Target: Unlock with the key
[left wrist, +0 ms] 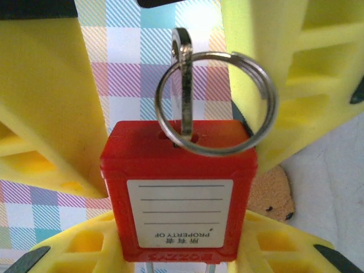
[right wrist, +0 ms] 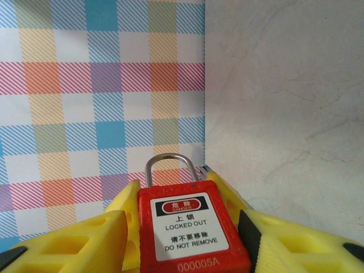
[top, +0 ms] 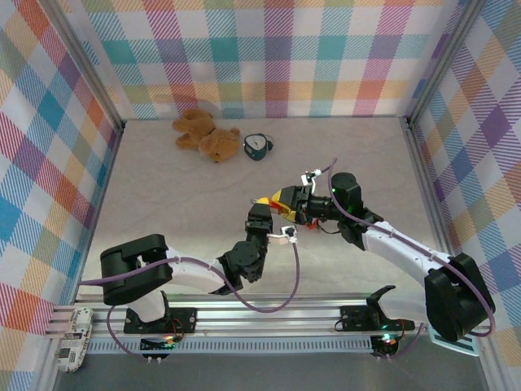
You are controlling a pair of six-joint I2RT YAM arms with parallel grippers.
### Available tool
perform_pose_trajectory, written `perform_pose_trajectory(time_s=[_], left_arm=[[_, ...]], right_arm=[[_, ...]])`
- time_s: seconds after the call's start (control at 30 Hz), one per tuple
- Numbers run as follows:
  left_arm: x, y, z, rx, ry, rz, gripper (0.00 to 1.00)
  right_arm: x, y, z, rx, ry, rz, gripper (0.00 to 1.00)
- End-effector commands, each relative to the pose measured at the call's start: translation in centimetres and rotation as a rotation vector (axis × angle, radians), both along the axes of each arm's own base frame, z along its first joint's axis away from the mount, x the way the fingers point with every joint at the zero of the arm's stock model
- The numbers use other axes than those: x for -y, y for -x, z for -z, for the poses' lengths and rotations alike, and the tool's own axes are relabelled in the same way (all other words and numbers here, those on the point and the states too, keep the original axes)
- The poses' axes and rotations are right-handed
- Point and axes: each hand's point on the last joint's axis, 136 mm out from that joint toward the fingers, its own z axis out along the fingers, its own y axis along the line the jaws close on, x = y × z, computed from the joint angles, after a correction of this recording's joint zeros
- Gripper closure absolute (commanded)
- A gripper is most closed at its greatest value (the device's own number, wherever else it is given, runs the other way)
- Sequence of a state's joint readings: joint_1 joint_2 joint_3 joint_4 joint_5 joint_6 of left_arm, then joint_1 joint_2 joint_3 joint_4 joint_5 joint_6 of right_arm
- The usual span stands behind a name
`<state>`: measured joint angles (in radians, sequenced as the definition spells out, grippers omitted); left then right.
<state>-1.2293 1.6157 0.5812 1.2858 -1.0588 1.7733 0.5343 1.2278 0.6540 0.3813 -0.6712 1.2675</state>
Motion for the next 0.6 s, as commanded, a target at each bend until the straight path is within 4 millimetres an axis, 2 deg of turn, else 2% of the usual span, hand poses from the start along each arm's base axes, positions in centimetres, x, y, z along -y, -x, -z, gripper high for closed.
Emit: perform_pose_trajectory(time_s=[0.0, 0.17, 0.3, 0.33, 0.57], left_arm=[[-0.3, -0.7, -1.6, 0.022, 0.111, -0.033, 1.00], [-0.3, -1.5, -2.7, 0.037, 0.132, -0.046, 1.00], [0.5, -1.5, -3.0, 0.046, 0.124, -0.022, 1.00], [0.6, -1.4, -2.9, 0.044, 0.124, -0.018, 1.00], [0.7, -0.5, -1.5, 0.023, 0.117, 0.003, 1.00]], right_arm=[[-0.1, 0.9, -0.5, 0.004, -0.018, -0.021, 0.44], [0.1, 1.3, -0.4, -0.007, -0.019, -0.017, 0.45], [-0.3, 1.2, -0.6, 0.009, -0.007, -0.036, 0.59], [-0.4, 1.0, -0.7, 0.012, -0.014, -0.036, 0.59], [-0.9, 0.1, -2.1, 0.045, -0.070, -0.019, 0.49]])
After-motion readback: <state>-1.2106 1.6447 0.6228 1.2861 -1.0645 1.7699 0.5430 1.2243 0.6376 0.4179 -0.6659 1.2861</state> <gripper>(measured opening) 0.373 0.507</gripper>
